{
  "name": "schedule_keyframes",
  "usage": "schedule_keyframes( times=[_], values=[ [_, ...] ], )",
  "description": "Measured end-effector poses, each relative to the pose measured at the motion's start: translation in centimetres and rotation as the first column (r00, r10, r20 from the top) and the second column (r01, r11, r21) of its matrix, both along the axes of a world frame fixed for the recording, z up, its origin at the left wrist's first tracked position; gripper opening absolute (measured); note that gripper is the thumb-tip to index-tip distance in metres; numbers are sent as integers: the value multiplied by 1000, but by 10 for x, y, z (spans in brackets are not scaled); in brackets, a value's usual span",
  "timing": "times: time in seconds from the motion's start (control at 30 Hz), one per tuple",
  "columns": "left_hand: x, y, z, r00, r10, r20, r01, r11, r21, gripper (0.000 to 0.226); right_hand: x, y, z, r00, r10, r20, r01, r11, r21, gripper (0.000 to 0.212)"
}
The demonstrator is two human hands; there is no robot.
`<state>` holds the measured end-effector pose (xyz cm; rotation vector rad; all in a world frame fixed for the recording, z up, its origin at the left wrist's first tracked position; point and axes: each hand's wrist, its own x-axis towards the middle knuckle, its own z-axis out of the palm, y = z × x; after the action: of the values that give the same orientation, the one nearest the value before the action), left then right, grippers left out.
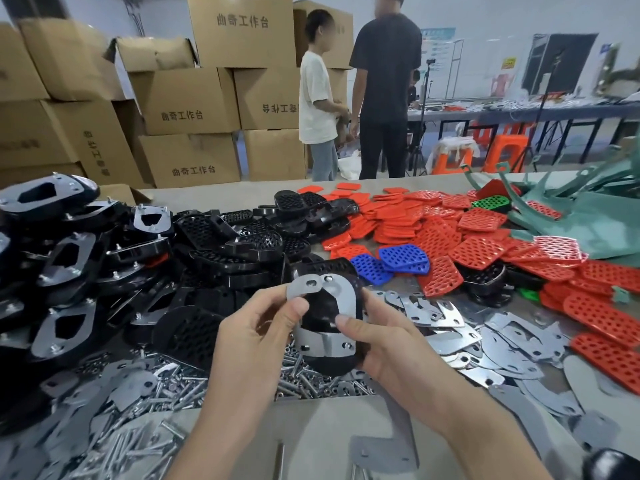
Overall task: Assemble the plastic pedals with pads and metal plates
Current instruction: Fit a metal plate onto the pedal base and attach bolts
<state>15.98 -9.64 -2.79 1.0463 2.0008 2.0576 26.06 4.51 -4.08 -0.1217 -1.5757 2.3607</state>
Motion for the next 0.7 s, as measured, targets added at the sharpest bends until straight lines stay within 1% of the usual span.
schedule_keyframes(
  times=[0.13, 0.27, 0.37, 0.47, 0.57, 0.67, 0.7],
  values=[
    [1, 2, -1, 1000, 6, -11, -7, 1000, -21, 17, -2, -3, -3, 1000, -6, 22, 5, 999, 34, 39],
    [-1, 3, -2, 996, 71, -51, -73, 997, -37, 33, -4, -3, -5, 1000, -2, 25, 1, 999, 40, 42],
    [-1, 4, -4, 996, 60, -72, -62, 997, -35, 27, -3, -2, -6, 999, -15, 41, 13, 998, 58, 41],
    [0, 6, -6, 990, 67, -123, -70, 997, -24, 34, -3, -3, -6, 998, -45, 52, 39, 994, 106, 41],
    [2, 6, -5, 985, 73, -158, -80, 996, -39, 33, -3, -3, -7, 998, -48, 49, 41, 991, 131, 43],
    [2, 7, -7, 984, 88, -152, -98, 994, -55, 38, -2, -4, -8, 997, -51, 56, 39, 981, 191, 42],
    [4, 7, -7, 986, 81, -147, -89, 995, -52, 36, -2, -5, -8, 996, -71, 55, 58, 976, 208, 42]
  ],
)
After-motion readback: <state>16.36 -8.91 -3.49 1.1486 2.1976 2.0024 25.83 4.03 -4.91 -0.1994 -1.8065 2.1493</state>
